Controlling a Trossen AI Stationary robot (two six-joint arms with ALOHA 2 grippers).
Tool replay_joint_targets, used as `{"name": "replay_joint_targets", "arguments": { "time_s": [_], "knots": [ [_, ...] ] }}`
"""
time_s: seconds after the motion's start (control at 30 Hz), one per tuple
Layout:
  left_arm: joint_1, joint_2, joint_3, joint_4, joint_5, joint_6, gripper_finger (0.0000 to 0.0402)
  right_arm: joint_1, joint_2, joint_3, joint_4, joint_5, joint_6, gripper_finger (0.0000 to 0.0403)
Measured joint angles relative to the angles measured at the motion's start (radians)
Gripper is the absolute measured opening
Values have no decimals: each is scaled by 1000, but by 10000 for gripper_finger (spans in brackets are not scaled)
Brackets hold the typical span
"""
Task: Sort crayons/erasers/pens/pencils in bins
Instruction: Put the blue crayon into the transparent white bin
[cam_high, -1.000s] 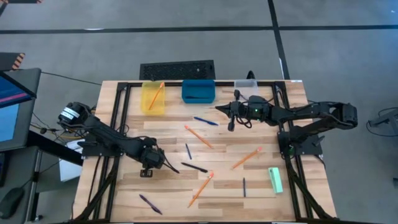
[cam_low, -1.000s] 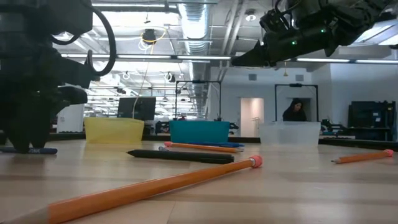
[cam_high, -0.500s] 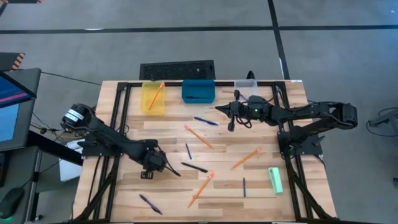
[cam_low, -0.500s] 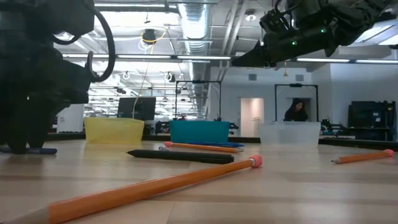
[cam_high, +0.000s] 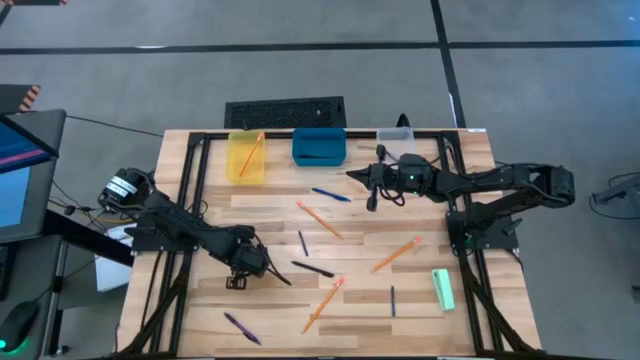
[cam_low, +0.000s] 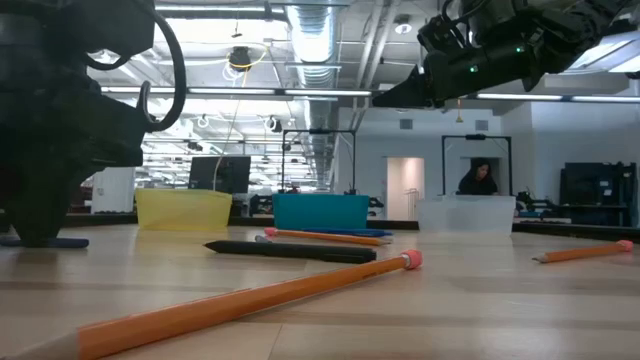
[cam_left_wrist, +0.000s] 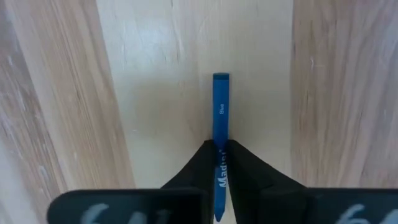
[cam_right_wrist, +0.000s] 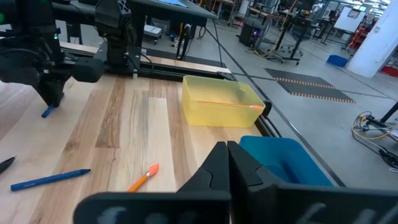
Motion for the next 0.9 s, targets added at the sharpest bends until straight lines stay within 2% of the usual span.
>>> {"name": "replay_joint_targets", "arguments": {
  "time_s": [0.27,0.67,0.8,0.9],
  "knots": [
    [1,-27,-1,0,0,1,23,0,0,0,0,-2,1,5],
    [65,-118,-6,60,-111,8,18,0,3,0,-22,-3,8,6],
    [124,-148,-36,174,-163,18,18,0,44,0,-3,-132,40,7],
    [181,-162,-78,346,-187,65,18,11,128,0,87,-208,74,7]
  ]
}}
